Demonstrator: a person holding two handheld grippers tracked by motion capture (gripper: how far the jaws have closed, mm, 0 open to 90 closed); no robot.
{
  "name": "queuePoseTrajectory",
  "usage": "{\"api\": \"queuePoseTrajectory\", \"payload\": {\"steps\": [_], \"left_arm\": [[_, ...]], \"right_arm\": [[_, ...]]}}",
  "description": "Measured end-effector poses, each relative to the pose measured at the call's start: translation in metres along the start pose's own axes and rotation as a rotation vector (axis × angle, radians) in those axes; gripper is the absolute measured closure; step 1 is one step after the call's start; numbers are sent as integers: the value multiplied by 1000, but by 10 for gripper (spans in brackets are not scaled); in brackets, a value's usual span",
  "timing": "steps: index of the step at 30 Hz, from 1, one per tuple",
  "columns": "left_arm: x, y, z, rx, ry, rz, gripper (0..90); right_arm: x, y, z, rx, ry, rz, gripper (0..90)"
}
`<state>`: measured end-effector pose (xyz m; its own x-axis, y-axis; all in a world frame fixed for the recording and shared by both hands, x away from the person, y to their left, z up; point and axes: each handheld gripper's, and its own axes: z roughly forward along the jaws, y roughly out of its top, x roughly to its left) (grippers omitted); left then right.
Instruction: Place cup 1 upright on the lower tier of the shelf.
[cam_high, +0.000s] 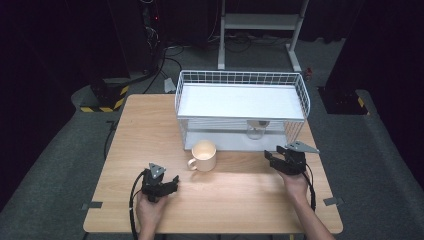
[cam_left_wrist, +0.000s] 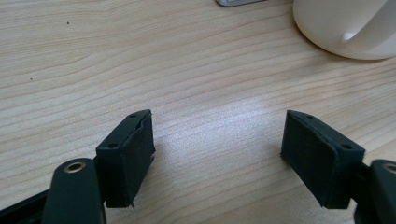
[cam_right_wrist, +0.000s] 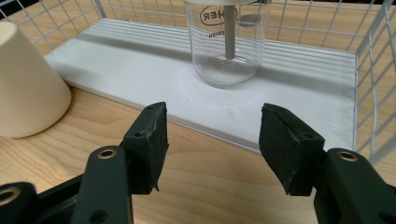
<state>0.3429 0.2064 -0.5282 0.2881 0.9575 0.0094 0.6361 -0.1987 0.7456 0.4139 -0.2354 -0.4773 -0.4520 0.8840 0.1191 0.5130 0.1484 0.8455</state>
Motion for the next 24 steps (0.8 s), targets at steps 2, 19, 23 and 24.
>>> {"api": "queuePoseTrajectory", "payload": {"steps": [2, 19, 23, 24], "left_arm": [[0, 0, 0, 0, 0, 0, 254], [0, 0, 0, -2, 0, 2, 251], [0, 0, 0, -2, 0, 2, 251], [0, 0, 0, -2, 0, 2, 251]], "right_arm": [[-1, -1, -4, -6, 4, 1, 419], [-4, -16, -26, -26, 43, 3, 395], [-6, -19, -33, -23, 65, 18, 388], [-7, -20, -35, -28, 67, 17, 388]]}}
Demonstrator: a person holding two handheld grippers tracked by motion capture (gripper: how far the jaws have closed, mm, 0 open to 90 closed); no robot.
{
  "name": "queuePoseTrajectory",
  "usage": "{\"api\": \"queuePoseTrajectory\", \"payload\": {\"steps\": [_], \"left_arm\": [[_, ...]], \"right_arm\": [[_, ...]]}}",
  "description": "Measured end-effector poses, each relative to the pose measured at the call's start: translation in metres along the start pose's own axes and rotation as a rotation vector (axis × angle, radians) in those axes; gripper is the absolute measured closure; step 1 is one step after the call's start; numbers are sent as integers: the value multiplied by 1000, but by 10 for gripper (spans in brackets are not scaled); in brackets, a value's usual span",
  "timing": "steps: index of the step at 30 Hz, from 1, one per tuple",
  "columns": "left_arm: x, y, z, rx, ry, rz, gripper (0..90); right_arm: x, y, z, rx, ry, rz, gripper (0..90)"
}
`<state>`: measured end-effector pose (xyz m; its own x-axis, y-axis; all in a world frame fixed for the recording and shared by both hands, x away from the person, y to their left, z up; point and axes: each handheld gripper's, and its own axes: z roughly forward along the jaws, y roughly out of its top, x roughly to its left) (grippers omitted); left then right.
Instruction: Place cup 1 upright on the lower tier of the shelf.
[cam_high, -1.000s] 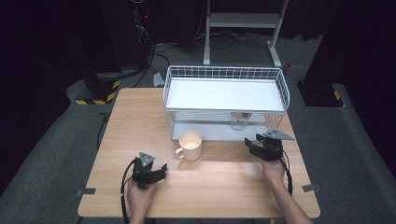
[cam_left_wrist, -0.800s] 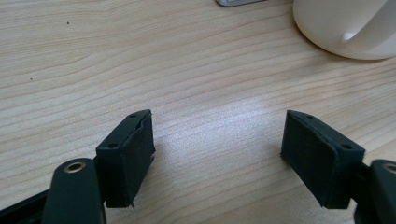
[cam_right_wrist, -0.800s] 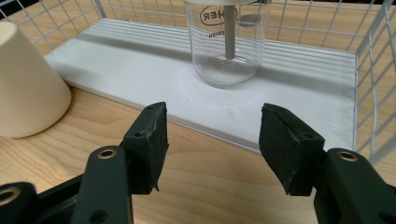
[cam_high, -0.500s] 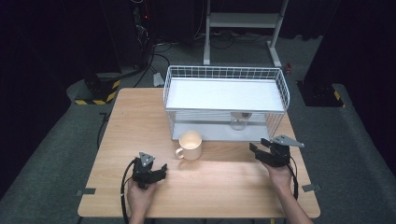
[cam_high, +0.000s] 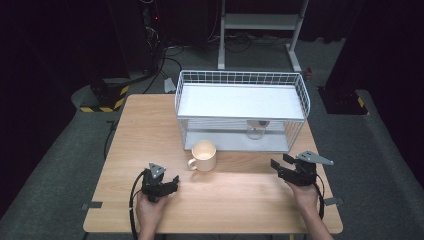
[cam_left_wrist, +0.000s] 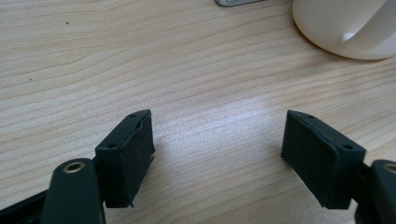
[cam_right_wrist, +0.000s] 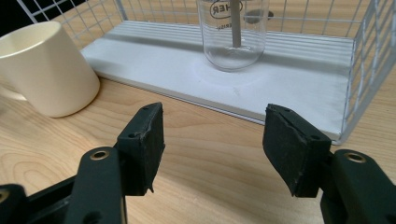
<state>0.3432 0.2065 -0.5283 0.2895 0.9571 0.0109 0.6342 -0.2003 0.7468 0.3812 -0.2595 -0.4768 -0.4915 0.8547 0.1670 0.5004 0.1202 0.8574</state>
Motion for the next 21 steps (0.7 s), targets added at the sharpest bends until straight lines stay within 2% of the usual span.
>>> {"api": "queuePoseTrajectory", "payload": {"steps": [7, 12, 14, 17, 18, 21], "left_arm": [[0, 0, 0, 0, 0, 0, 251], [0, 0, 0, 0, 0, 0, 251], [0, 0, 0, 0, 0, 0, 251], [0, 0, 0, 0, 0, 0, 251], [0, 0, 0, 0, 0, 0, 251], [0, 0, 0, 0, 0, 0, 251]], "right_arm": [[-2, -9, -9, -8, 7, 22, 386], [-3, -16, -13, -4, 15, 6, 385], [-3, -19, -14, -6, 12, -2, 385], [-1, -23, -15, 1, 33, -21, 384], [1, -25, -15, 1, 47, -35, 384], [4, -29, -17, 2, 45, -65, 383]]}}
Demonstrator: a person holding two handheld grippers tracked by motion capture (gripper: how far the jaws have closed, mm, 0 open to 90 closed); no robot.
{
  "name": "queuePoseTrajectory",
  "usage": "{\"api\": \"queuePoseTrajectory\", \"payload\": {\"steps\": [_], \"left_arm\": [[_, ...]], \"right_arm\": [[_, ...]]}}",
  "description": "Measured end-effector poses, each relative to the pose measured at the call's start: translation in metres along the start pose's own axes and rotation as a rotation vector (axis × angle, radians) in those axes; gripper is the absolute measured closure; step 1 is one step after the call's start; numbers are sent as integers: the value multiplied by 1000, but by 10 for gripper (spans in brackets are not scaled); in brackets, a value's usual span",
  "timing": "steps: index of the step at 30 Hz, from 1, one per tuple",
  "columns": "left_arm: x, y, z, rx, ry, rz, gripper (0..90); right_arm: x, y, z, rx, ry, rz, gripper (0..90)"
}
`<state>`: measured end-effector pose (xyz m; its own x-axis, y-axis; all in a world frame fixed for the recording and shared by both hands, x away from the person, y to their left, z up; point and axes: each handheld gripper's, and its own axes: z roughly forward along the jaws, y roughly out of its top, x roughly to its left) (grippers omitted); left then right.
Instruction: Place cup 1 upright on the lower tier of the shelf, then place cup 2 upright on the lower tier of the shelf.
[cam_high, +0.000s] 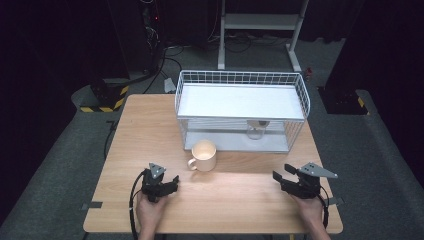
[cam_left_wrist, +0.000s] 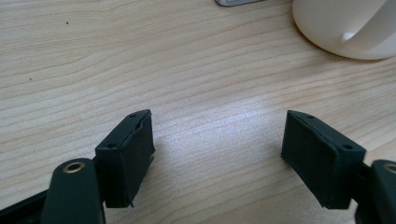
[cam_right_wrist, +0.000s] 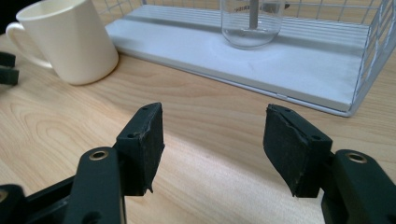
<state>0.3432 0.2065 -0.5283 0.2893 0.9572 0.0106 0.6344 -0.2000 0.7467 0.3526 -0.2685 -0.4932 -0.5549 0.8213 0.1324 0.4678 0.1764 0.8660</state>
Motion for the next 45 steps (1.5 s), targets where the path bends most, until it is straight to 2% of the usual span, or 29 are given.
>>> {"api": "queuePoseTrajectory", "payload": {"steps": [4, 6, 12, 13, 17, 26, 30, 34, 39, 45], "left_arm": [[0, 0, 0, 0, 0, 0, 251], [0, 0, 0, 0, -1, 0, 251], [0, 0, 0, 0, 0, 0, 251], [0, 0, 0, 0, 0, 0, 252], [0, 0, 0, 1, -1, 0, 251], [0, 0, 0, 1, -3, -2, 253], [-1, 0, 0, 3, -4, -4, 254], [-2, 0, 1, 7, -23, 11, 203], [-4, 0, -1, 17, -26, 25, 153], [-9, 1, -7, -4, -88, 39, 149]], "right_arm": [[3, -7, 2, 33, -7, -20, 380], [4, -10, 2, 46, 3, -11, 380], [4, -17, 3, 73, -16, -22, 377], [5, -18, 4, 86, -21, -18, 375], [5, -22, 6, 123, -37, -54, 373], [2, -26, 13, 200, -67, -58, 363], [4, -25, 18, 246, -111, -112, 327], [3, -25, 18, 251, -120, -89, 284], [4, -24, 21, 256, -132, -88, 256], [3, -24, 21, 257, -131, -90, 256]]}}
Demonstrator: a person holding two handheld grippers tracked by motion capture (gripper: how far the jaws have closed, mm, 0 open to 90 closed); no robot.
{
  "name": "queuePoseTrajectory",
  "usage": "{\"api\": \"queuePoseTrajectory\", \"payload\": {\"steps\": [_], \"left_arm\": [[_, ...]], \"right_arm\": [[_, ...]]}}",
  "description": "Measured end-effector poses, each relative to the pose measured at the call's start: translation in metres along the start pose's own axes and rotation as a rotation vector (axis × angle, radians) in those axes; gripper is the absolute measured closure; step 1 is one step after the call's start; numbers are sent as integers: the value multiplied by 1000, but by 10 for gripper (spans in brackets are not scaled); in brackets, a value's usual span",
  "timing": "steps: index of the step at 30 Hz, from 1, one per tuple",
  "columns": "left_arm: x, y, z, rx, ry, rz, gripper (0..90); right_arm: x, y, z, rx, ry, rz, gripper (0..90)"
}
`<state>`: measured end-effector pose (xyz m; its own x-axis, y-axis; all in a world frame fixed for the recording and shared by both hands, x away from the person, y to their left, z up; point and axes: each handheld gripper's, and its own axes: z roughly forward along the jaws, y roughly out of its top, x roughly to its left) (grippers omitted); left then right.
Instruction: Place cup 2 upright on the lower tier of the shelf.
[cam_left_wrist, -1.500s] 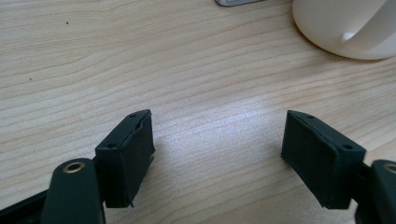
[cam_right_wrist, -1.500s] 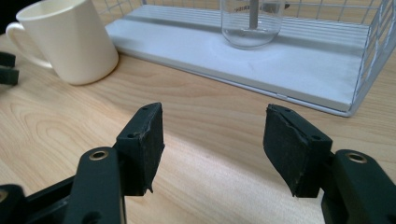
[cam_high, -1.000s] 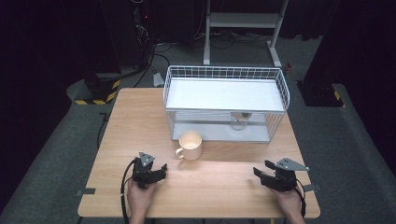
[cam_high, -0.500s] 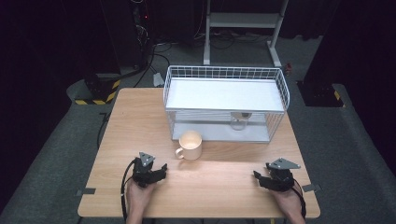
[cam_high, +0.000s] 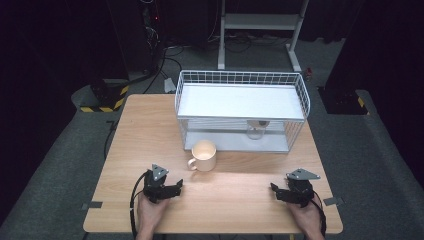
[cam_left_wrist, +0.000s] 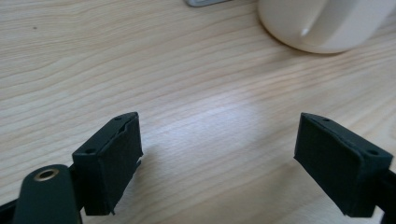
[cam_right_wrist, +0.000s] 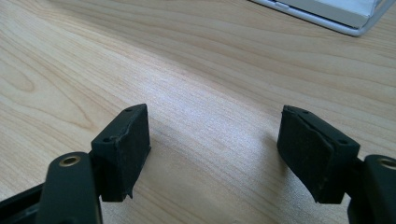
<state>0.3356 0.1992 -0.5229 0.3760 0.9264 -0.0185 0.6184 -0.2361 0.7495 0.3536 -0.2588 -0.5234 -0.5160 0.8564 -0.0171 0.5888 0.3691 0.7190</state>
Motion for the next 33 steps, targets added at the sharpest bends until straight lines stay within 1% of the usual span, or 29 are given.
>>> {"api": "queuePoseTrajectory", "payload": {"steps": [3, 6, 8, 9, 11, 16, 18, 21, 25, 26, 28, 30, 33], "left_arm": [[-5, 2, -6, -28, -26, -2, 142], [-10, 4, -11, -47, -64, 2, 138], [-12, 5, -12, -64, -82, 2, 122], [-13, 6, -13, -65, -97, 5, 118], [-17, 7, -14, -86, -118, -4, 114], [-23, 12, -17, -104, -123, 11, 113], [-25, 15, -17, -105, -131, 13, 104], [-28, 21, -16, -93, -156, 9, 83], [-34, 30, -13, -74, -151, 38, 70], [-36, 33, -12, -72, -150, 52, 64], [-38, 36, -10, -65, -156, 63, 60], [-40, 40, -8, -58, -159, 67, 50], [-41, 46, -4, -58, -152, 76, 38]], "right_arm": [[0, 0, 0, 0, 0, 0, 256], [0, 0, 0, 0, 0, 1, 256], [0, 0, 0, 0, 0, 1, 256], [0, 0, 0, 0, 0, 0, 256], [0, 0, 0, -1, 0, -3, 256], [0, 0, 0, -1, 0, -3, 256], [0, 0, 0, -1, 0, -3, 256], [0, 0, 0, -1, 0, -3, 256], [0, 0, 0, -2, 0, -8, 256], [0, 0, 0, 0, 0, -5, 256], [0, 0, 0, 0, 0, -1, 256], [0, 0, 0, 0, 0, -1, 256], [0, 0, 0, 0, 0, -1, 256]]}}
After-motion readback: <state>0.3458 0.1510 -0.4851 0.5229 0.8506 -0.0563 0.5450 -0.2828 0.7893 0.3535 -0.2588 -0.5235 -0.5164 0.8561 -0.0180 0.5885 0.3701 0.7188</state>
